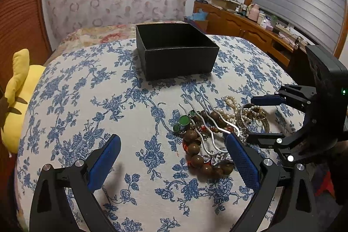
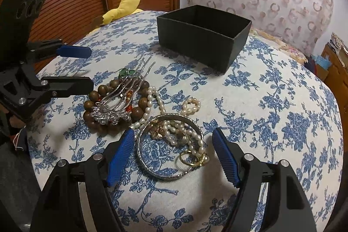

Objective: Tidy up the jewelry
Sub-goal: 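Return both grippers to the jewelry pile, then grasp the silver hairpins with the left gripper while the right gripper grasps the silver cuff bangle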

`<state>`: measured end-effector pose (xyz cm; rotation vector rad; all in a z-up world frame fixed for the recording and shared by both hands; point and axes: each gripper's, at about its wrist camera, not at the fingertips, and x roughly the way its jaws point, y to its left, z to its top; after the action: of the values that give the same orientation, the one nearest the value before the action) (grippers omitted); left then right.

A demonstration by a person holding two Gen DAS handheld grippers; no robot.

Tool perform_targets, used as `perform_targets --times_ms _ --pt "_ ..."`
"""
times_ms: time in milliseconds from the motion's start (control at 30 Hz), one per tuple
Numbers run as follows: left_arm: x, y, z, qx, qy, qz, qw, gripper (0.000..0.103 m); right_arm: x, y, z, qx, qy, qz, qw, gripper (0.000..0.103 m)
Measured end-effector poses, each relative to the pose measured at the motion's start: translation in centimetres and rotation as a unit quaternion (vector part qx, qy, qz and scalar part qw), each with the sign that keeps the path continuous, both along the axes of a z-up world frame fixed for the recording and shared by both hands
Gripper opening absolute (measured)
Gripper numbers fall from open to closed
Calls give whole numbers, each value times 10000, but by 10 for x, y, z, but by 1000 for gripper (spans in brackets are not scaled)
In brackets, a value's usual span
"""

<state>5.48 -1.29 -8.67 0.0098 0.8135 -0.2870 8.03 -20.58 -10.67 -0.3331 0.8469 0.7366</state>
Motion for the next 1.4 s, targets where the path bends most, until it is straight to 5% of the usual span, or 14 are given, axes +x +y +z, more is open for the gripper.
perform_targets --times_ms 67,867,1067,1400 --pt "0 0 0 -1 1 1 10000 94 1 1 1 83 57 92 9999 61" --pt "-10 -29 2 58 -31 -362 9993 93 -14 -42 32 291 -624 -588 9959 61" --pt "-12 -53 0 166 -11 -719 9973 68 -10 -55 22 309 -475 -780 9953 61" --pt "-6 -75 -12 714 25 -868 9937 65 -12 -55 23 355 -470 -785 9952 61"
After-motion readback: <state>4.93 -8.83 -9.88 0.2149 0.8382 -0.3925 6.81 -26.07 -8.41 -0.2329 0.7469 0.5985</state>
